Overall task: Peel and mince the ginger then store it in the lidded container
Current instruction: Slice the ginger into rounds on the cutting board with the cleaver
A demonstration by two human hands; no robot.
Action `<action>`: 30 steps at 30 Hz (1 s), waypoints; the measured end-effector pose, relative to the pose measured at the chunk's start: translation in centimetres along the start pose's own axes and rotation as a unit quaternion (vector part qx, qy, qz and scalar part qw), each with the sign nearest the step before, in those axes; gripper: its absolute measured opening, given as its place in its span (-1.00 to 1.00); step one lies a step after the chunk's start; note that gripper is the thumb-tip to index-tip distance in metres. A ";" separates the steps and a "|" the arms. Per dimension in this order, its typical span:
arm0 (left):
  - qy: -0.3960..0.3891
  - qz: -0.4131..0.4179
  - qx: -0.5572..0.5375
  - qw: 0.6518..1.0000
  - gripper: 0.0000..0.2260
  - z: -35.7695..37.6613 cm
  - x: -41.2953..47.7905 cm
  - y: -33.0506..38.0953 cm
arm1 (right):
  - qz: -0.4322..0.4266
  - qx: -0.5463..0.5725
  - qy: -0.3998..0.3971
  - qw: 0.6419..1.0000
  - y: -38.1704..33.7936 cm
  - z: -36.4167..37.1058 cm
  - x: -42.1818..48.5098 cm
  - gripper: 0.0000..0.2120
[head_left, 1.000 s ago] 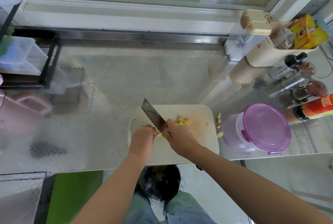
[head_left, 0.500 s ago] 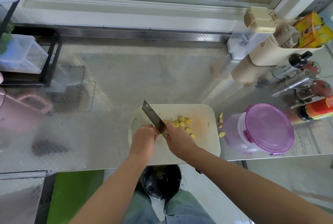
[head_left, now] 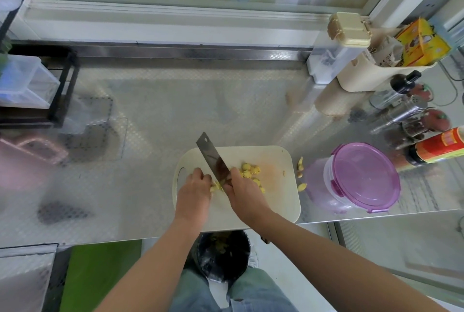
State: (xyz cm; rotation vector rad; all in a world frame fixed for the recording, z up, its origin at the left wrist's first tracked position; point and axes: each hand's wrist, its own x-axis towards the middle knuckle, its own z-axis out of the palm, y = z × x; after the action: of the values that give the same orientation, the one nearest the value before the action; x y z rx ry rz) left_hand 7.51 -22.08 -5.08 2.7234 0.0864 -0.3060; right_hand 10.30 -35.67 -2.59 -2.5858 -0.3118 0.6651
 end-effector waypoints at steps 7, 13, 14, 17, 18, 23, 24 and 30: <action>0.031 -0.020 -0.057 0.998 -0.86 -0.2 -0.1 -0.6 | 0.004 -0.034 -0.017 0.999 0.0 0.0 -0.8 -0.73; 0.023 -0.012 -0.034 0.999 -0.83 -0.7 0.2 -0.5 | 0.003 -0.060 -0.028 0.998 -1.0 -0.5 -1.0 -0.75; 0.021 -0.011 -0.032 0.999 -0.83 -0.6 0.2 -0.5 | 0.004 -0.067 -0.029 0.997 -1.1 -0.5 -1.1 -0.76; 0.021 -0.006 -0.036 0.999 -0.82 -0.6 0.4 -0.7 | 0.011 -0.082 -0.027 0.996 -1.5 -0.5 -1.3 -0.79; 0.019 -0.005 -0.038 0.999 -0.82 -0.6 0.4 -0.8 | 0.013 -0.084 -0.025 0.996 -1.7 -0.5 -1.3 -0.79; 0.007 -0.004 -0.032 0.999 -0.80 -0.6 0.7 -0.8 | 0.030 -0.081 -0.019 0.996 -2.0 -0.5 -1.2 -0.78; 0.004 -0.004 -0.031 1.000 -0.80 -0.6 0.8 -0.8 | 0.032 -0.081 -0.019 0.996 -2.1 -0.5 -1.2 -0.79; -0.027 -0.002 0.003 1.000 -0.81 -0.7 1.3 -1.0 | 0.043 -0.084 -0.024 0.995 -2.6 -0.6 -1.2 -0.75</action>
State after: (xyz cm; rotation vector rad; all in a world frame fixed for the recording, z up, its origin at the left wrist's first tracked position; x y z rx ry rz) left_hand 8.84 -20.83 -5.14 2.7196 0.0765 -0.3816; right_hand 9.35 -34.02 -0.42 -2.7597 -0.2844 0.7622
